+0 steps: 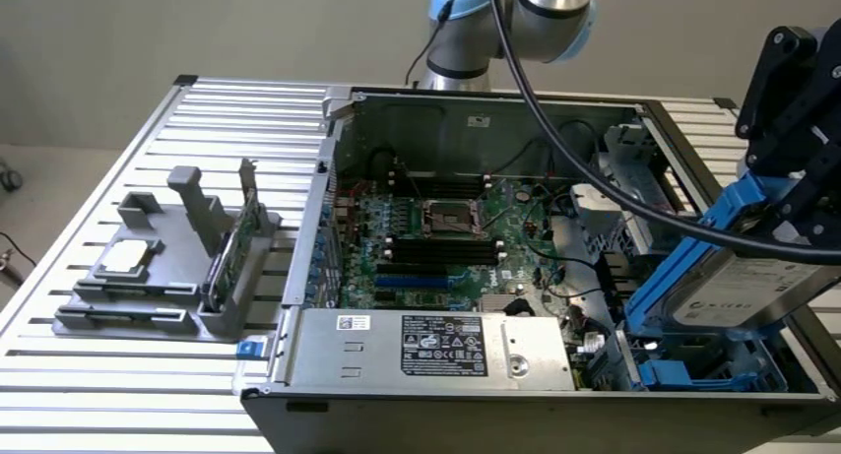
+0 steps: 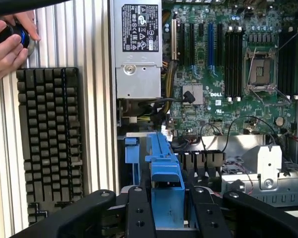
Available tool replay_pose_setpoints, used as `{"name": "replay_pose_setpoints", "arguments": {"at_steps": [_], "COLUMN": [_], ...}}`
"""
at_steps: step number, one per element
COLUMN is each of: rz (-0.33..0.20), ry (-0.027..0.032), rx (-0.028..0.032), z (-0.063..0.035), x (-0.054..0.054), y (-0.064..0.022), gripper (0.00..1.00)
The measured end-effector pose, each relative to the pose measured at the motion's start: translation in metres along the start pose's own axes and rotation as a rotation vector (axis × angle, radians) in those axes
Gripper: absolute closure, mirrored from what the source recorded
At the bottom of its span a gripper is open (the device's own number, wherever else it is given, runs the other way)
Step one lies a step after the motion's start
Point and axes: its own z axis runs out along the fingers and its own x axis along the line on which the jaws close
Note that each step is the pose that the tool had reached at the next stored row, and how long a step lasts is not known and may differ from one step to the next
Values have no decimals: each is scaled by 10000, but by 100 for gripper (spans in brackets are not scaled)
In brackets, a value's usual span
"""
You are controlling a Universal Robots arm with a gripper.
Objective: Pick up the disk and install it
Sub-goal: 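Pick up the disk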
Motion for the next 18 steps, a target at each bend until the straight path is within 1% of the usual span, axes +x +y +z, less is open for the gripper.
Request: {"name": "replay_pose_setpoints", "arguments": {"at_steps": [3,5,6,13,15,18], "rz": [-113,-177,-192,-266,-287,-340], "ry": [-1,-14,-31,-250,-284,-306], "rx": [31,38,39,30,28,24], "z": [18,35,42,93,108,122], "x": [2,9,15,65,83,101], "y": [-16,-22,-24,-40,-45,-54], "gripper": [67,67,67,67,67,67]}}
